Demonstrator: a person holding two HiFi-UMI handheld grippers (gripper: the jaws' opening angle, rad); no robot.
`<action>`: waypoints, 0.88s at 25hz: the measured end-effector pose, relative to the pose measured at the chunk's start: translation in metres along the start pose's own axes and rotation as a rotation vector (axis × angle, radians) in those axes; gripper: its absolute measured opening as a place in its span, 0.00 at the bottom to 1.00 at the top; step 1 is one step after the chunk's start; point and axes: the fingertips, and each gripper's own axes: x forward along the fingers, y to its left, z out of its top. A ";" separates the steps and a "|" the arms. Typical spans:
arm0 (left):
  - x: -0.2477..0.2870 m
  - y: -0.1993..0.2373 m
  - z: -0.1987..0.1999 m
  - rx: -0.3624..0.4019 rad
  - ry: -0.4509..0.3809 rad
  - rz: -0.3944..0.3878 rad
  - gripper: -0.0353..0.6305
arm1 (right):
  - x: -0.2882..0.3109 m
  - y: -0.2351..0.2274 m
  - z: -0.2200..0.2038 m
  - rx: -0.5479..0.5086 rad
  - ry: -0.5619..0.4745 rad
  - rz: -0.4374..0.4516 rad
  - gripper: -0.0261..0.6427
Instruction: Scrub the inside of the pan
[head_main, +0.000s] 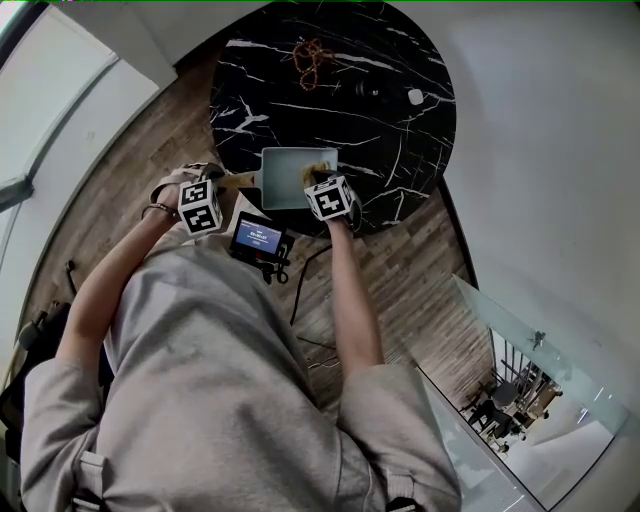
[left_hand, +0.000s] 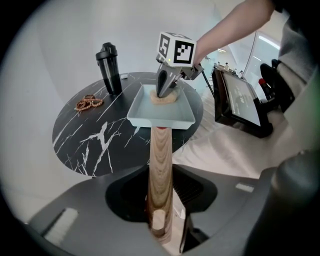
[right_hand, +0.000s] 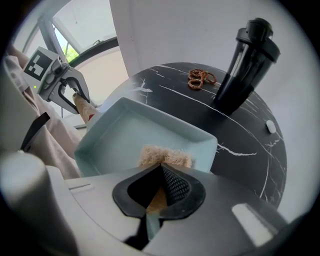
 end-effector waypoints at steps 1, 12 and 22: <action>0.001 0.000 -0.001 0.000 0.002 0.000 0.26 | -0.001 0.001 0.002 0.001 0.006 -0.004 0.07; 0.005 0.000 -0.003 0.012 0.020 -0.007 0.25 | 0.006 0.029 0.013 -0.014 0.013 0.081 0.07; 0.008 0.000 -0.005 0.010 0.013 -0.004 0.24 | 0.005 0.063 0.031 -0.059 0.007 0.138 0.07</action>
